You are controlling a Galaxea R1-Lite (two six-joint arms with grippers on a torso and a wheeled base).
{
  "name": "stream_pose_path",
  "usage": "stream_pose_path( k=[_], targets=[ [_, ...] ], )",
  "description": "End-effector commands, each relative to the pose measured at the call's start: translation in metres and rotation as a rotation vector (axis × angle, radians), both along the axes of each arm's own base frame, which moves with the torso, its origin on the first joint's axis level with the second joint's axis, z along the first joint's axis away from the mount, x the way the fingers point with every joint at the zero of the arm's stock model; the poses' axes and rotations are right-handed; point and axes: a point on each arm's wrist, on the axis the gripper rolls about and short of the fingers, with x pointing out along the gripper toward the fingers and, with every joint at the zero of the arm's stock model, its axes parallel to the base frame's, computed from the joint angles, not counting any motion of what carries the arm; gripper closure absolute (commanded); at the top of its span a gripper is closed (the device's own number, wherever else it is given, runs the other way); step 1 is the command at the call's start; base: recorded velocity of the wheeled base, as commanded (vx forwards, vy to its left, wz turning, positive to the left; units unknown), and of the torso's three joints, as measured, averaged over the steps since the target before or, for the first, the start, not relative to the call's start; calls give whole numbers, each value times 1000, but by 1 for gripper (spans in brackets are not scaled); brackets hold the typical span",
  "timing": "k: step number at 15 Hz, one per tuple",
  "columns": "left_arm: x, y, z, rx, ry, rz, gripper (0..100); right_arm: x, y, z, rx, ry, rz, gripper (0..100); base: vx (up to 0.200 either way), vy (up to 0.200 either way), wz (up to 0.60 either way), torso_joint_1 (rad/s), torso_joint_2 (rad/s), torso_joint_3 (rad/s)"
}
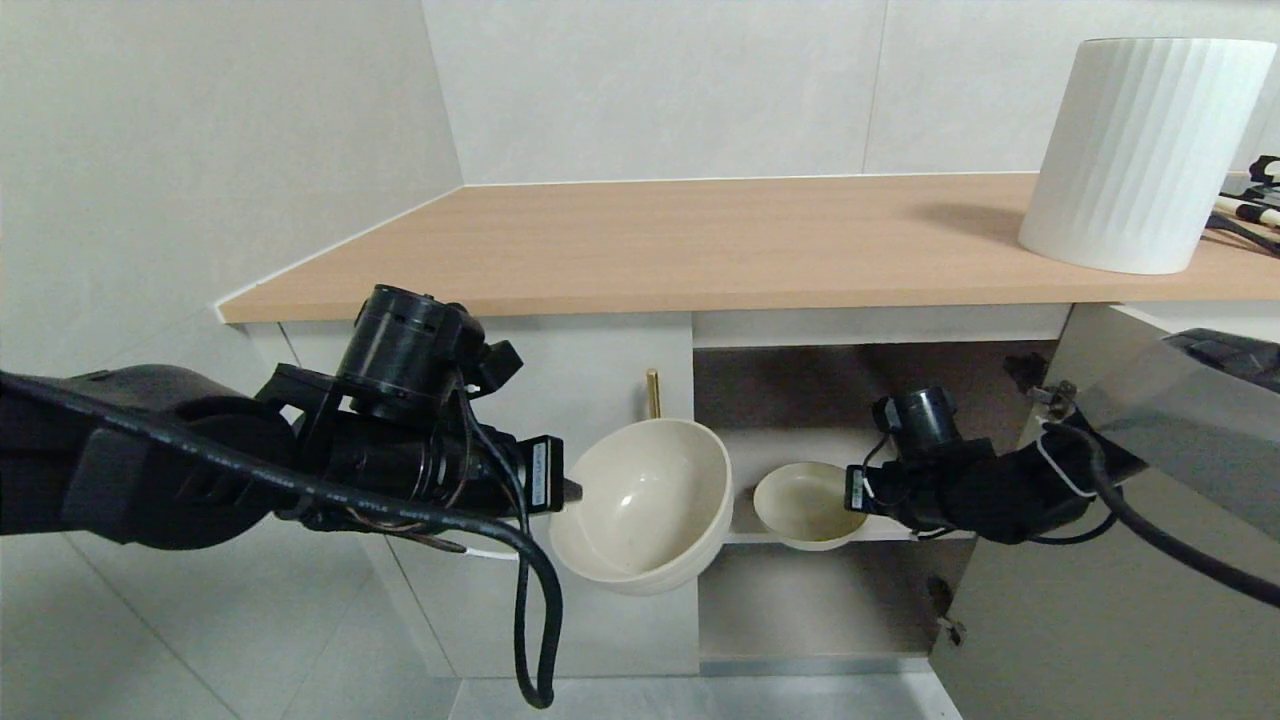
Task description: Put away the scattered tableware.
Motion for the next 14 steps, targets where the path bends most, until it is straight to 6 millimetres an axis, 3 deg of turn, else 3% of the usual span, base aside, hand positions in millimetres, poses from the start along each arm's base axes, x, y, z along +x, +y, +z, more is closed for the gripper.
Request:
stream_pose_path(
  k=[1, 3, 14],
  targets=[
    [-2, -2, -3, 9, 6, -13, 100, 12, -2, -28, -22, 14, -47, 100, 0, 0, 0, 0, 0, 0],
    [-3, -3, -4, 15, 7, -23, 100, 22, -6, -38, -39, 8, -85, 100, 0, 0, 0, 0, 0, 0],
    [-2, -4, -7, 20, 16, -25, 100, 48, -15, -56, -38, -14, -170, 100, 0, 0, 0, 0, 0, 0]
  ],
)
